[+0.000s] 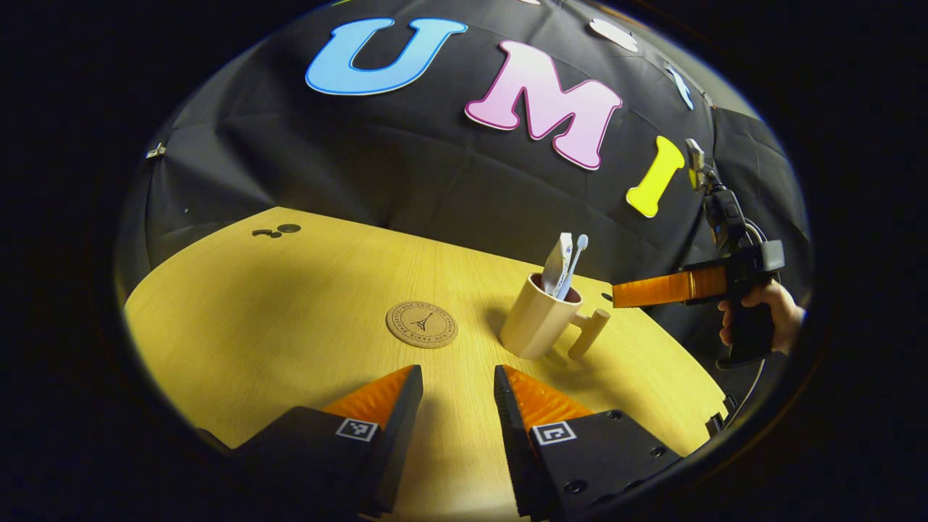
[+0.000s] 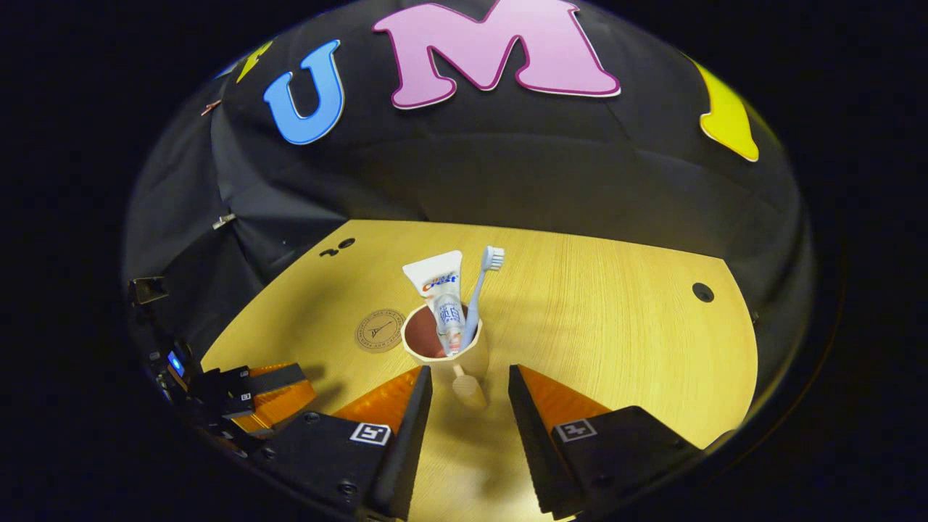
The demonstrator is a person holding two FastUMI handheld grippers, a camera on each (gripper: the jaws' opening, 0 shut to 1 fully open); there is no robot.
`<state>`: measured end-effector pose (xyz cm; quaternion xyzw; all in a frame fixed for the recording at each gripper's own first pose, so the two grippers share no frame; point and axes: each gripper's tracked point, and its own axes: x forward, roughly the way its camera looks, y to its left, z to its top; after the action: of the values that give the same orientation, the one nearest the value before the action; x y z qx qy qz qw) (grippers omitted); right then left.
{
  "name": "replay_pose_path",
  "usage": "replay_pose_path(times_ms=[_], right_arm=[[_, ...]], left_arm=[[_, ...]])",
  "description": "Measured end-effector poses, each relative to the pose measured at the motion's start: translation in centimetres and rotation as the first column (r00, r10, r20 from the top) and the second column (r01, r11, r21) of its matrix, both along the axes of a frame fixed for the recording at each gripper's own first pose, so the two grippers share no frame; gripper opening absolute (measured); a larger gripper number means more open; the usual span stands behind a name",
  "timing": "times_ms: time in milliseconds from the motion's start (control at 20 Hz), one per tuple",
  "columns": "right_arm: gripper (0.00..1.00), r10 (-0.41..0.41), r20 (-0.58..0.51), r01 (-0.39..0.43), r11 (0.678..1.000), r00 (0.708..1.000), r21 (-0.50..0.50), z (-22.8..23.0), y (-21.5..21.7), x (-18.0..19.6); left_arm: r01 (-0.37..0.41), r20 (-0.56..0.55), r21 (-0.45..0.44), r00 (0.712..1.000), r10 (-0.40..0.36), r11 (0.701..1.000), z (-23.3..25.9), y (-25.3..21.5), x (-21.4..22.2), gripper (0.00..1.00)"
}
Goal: Put the toothbrush and toothpaste on the desktop into the cup, then pick up the cup and place it on the coaster on the desktop.
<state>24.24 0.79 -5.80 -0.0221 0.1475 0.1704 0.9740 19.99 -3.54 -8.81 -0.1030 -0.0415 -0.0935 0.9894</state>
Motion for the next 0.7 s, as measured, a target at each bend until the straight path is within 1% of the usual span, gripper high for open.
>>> replay_pose_path(times_ms=[50, 100, 200, 300, 400, 500, 700], right_arm=[[0.57, 0.005, -0.017, -0.005, 1.0, 1.0, -0.023, -0.1, 0.0, 0.1], [0.66, 0.008, -0.034, -0.01, 0.999, 0.999, -0.051, -0.2, -0.1, 0.2], [0.7, 0.024, -0.084, -0.033, 0.994, 0.996, -0.109, -0.8, -0.1, 0.4], [0.71, 0.019, -0.129, -0.039, 0.987, 0.991, -0.154, -2.1, 0.0, 0.0], [0.71, 0.03, -0.208, -0.07, 0.98, 0.978, -0.186, -3.8, 0.2, 0.2], [0.71, 0.023, -0.267, -0.087, 0.969, 0.963, -0.231, -5.5, 0.2, 1.0], [0.71, -0.002, -0.343, -0.101, 0.954, 0.939, -0.284, -7.8, 0.6, 3.2]], left_arm=[[0.004, 0.001, 0.005, 1.0, -0.004, 1.0, -0.1, 0.1, -0.1, 0.63], [0.006, 0.003, 0.014, 1.0, -0.006, 1.0, -0.2, 0.3, -0.2, 0.63], [0.003, 0.01, 0.039, 1.0, -0.004, 0.999, -0.4, 0.7, -0.5, 0.63], [-0.005, 0.011, 0.054, 1.0, 0.005, 0.999, -0.5, 1.2, -0.6, 0.63], [-0.012, 0.01, 0.052, 1.0, 0.012, 0.999, -0.6, 1.6, -0.7, 0.63], [-0.021, 0.008, 0.045, 1.0, 0.02, 0.999, -0.6, 1.9, -0.7, 0.63], [-0.038, 0.002, 0.039, 0.999, 0.038, 0.999, -0.8, 2.6, -0.6, 0.63]])
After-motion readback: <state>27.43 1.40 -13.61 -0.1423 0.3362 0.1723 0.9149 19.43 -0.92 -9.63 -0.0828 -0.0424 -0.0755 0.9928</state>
